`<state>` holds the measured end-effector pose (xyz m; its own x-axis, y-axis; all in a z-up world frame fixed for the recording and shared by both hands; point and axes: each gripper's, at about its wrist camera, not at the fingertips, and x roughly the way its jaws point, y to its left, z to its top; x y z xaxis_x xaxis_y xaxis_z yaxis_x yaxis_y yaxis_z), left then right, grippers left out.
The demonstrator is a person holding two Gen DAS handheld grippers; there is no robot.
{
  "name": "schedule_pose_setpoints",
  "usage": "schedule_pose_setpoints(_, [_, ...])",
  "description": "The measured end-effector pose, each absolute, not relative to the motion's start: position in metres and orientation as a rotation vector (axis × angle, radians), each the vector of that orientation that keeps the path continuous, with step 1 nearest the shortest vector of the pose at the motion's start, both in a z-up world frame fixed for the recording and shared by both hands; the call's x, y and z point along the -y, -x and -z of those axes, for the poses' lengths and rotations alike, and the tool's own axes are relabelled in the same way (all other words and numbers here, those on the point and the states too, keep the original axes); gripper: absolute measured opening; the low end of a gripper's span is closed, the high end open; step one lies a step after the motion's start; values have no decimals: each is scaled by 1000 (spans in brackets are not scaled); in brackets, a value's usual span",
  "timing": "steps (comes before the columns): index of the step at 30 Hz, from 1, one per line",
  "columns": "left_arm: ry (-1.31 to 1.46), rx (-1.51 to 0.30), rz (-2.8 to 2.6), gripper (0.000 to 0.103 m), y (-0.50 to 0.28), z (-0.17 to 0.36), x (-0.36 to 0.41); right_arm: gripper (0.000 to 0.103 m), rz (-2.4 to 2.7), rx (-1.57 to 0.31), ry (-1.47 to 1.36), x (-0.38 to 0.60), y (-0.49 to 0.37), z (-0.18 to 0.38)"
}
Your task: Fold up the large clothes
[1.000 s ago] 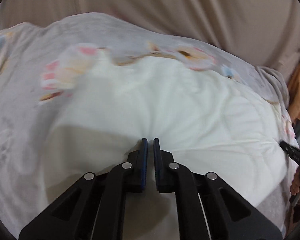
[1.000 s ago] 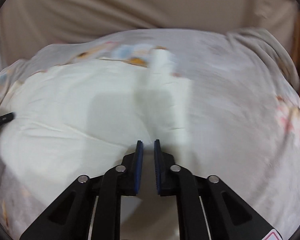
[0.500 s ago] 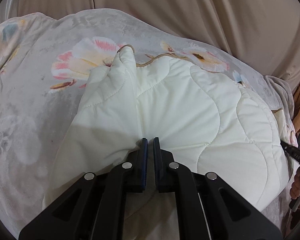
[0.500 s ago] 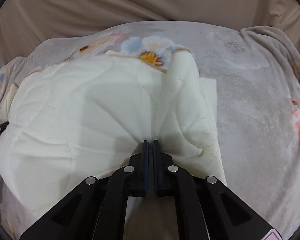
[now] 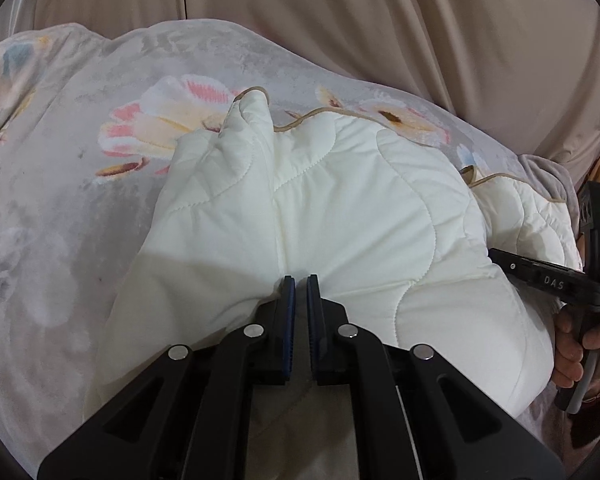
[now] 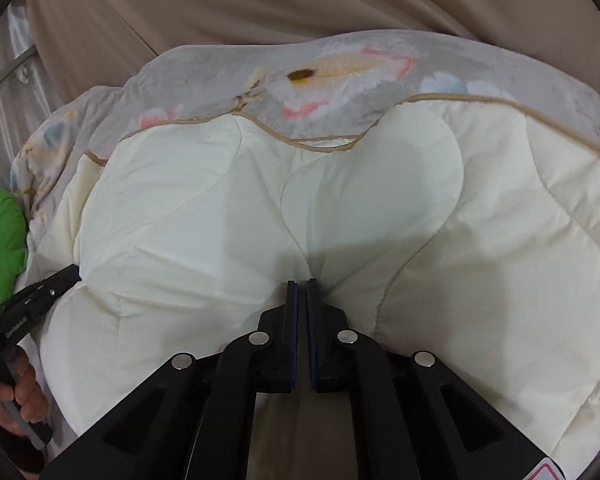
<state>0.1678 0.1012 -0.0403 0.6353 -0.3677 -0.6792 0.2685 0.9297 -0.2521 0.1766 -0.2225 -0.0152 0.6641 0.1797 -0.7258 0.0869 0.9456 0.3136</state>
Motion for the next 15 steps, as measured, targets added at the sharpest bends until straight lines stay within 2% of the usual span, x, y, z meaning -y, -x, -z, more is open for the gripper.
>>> schedule_pose_setpoints(1, [142, -809, 370, 6, -169, 42, -102, 4, -42, -844, -347, 223, -175, 10])
schedule_pose_setpoints(3, [162, -811, 377, 6, -169, 41, -105, 12, -58, -813, -348, 216, -169, -7])
schedule_pose_setpoints(5, [202, -816, 389, 8, -165, 36, -110, 12, -88, -780, -320, 204, -164, -22])
schedule_pose_setpoints(7, [255, -806, 409, 21, -160, 24, -119, 12, -113, -772, -300, 191, -167, -31])
schedule_pose_setpoints(9, [277, -768, 394, 45, -153, 12, -127, 12, -121, -775, -295, 184, -178, -33])
schedule_pose_setpoints(11, [282, -724, 370, 52, -147, 1, -136, 12, -118, -802, -304, 180, -196, -26])
schedule_pose_setpoints(12, [277, -712, 354, 52, -145, -1, -140, 12, -114, -823, -307, 181, -207, -18])
schedule_pose_setpoints(15, [259, -711, 298, 52, -145, 1, -148, 4, -97, -883, -326, 187, -234, 9])
